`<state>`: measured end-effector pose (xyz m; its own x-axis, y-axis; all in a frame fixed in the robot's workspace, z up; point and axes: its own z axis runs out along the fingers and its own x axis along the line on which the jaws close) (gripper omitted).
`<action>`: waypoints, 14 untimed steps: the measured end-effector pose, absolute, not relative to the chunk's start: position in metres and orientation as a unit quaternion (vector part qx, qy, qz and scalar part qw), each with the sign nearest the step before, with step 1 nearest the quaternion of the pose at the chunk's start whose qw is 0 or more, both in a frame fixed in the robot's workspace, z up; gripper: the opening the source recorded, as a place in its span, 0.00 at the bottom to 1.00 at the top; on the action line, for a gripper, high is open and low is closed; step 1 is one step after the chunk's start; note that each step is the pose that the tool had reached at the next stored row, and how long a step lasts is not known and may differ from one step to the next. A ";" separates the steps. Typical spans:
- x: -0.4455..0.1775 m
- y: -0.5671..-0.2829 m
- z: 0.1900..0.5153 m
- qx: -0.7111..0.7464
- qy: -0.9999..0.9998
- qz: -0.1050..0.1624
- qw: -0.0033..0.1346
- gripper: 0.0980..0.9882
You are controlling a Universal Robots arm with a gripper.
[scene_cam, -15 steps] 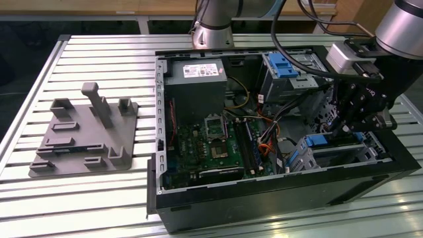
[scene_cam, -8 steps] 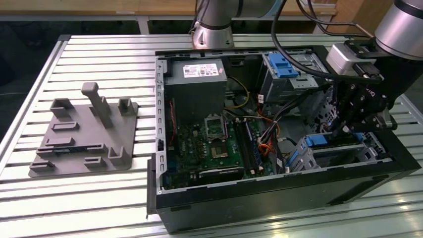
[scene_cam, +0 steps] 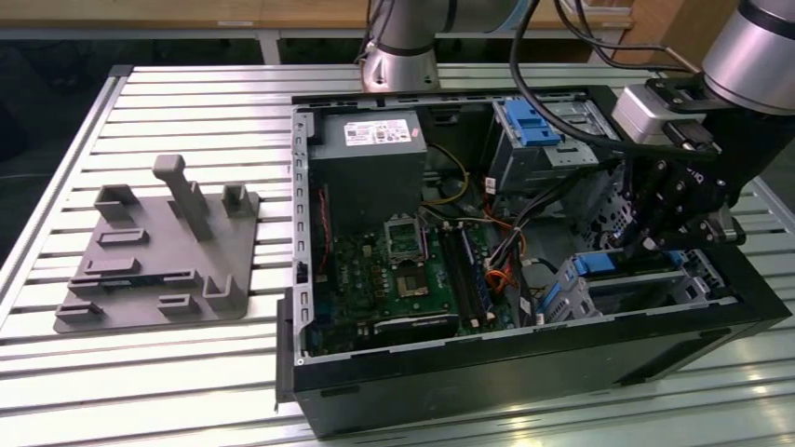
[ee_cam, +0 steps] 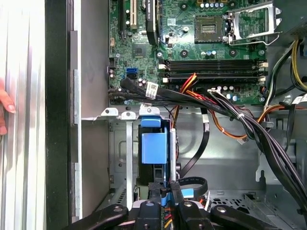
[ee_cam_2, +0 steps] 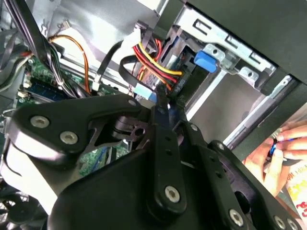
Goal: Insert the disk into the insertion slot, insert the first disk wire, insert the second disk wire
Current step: 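Insert the second disk wire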
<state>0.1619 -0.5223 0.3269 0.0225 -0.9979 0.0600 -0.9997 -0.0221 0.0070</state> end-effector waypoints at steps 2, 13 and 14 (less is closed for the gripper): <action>0.162 -0.522 0.327 0.716 -0.698 0.019 0.023 0.11; 0.162 -0.523 0.326 0.719 -0.695 0.019 0.023 0.11; 0.162 -0.523 0.326 0.719 -0.695 0.019 0.023 0.11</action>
<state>0.1619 -0.5229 0.3262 0.0344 -0.9976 0.0600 -0.9994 -0.0341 0.0070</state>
